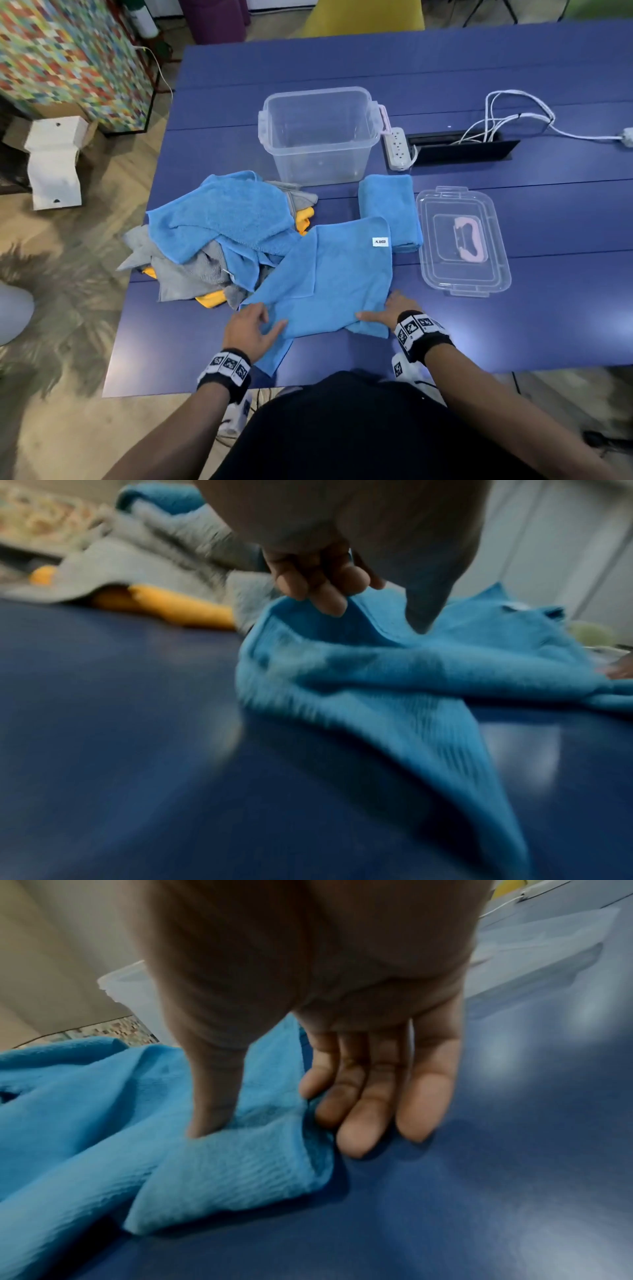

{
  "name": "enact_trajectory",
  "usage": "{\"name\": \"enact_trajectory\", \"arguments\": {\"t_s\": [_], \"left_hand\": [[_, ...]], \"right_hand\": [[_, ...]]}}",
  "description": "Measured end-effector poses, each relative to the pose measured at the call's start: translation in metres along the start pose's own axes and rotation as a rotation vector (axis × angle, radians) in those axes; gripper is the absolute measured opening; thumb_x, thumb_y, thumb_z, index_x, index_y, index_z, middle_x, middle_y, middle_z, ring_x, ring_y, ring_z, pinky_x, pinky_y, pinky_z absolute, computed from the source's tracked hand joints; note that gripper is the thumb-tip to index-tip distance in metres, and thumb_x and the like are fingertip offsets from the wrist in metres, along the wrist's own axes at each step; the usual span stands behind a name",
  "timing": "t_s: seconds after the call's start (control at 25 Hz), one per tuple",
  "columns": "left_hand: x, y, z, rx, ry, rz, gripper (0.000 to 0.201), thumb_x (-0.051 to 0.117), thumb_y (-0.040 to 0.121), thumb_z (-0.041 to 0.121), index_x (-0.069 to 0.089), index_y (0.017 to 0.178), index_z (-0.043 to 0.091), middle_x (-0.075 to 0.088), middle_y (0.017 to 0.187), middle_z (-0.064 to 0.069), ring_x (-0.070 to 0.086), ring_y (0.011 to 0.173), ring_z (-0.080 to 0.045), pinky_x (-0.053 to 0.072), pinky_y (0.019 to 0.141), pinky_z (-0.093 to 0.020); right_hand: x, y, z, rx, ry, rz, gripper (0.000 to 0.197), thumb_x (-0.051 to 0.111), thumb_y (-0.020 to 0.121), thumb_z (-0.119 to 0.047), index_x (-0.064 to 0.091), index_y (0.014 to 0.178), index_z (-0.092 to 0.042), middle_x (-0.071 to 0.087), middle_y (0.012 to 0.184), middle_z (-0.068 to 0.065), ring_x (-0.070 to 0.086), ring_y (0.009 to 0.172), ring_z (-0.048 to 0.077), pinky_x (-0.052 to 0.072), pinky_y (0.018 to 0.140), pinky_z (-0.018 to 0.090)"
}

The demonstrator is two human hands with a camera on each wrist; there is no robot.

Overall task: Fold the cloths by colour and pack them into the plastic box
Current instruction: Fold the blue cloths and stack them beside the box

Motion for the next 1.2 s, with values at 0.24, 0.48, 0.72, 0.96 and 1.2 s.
{"name": "enact_trajectory", "arguments": {"t_s": [0.24,0.48,0.72,0.96,1.2], "left_hand": [[0.011,-0.035,-0.034,-0.121,0.144,0.035,0.073,0.059,0.065,0.078,0.062,0.107,0.019,0.055,0.110,-0.001,0.048,0.101,-0.024,0.045,0.087,-0.039],[0.018,-0.021,-0.031,-0.131,0.050,-0.151,0.060,0.054,0.071,0.053,0.062,0.123,0.024,0.056,0.123,-0.005,0.054,0.110,-0.030,0.051,0.090,-0.041],[0.017,-0.024,-0.022,-0.306,0.249,-0.988,0.042,0.060,0.075,0.049,0.065,0.110,0.026,0.063,0.108,-0.001,0.060,0.100,-0.023,0.046,0.083,-0.033],[-0.004,0.033,0.035,-0.150,0.383,-0.492,0.047,0.058,0.082,0.063,0.059,0.114,0.030,0.063,0.104,0.003,0.059,0.103,-0.020,0.046,0.079,-0.031],[0.038,0.027,0.038,-0.048,0.181,-0.410,0.022,0.064,0.084,0.027,0.059,0.105,0.021,0.052,0.114,-0.001,0.049,0.112,-0.027,0.049,0.083,-0.039]], "right_hand": [[-0.001,-0.014,-0.022,-0.226,-0.306,0.165,0.073,0.077,0.064,-0.048,0.046,0.125,-0.022,0.044,0.122,0.005,0.049,0.115,0.028,0.048,0.090,0.036],[-0.009,-0.021,-0.016,-0.117,0.388,0.002,0.010,0.050,0.086,-0.011,0.059,0.084,-0.008,0.063,0.069,0.009,0.063,0.061,0.027,0.041,0.048,0.023],[0.016,-0.043,0.044,0.160,0.014,-0.407,0.009,0.048,0.070,-0.009,0.046,0.078,-0.004,0.044,0.059,0.013,0.046,0.029,0.019,0.039,0.041,0.016],[-0.028,-0.022,0.021,0.098,-0.132,-0.017,0.048,0.067,0.065,-0.061,0.055,0.080,-0.018,0.060,0.077,0.005,0.058,0.068,0.025,0.049,0.068,0.033],[-0.008,-0.030,-0.047,-0.445,-0.245,0.163,0.030,0.069,0.079,-0.029,0.060,0.108,-0.027,0.050,0.115,0.000,0.051,0.113,0.020,0.047,0.086,0.031]]}}
Point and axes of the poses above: each hand's wrist, its own y-axis towards the middle knuckle, its own x-axis out of the palm, z = x × y, the point moved 7 cm from there along y, towards the middle knuckle
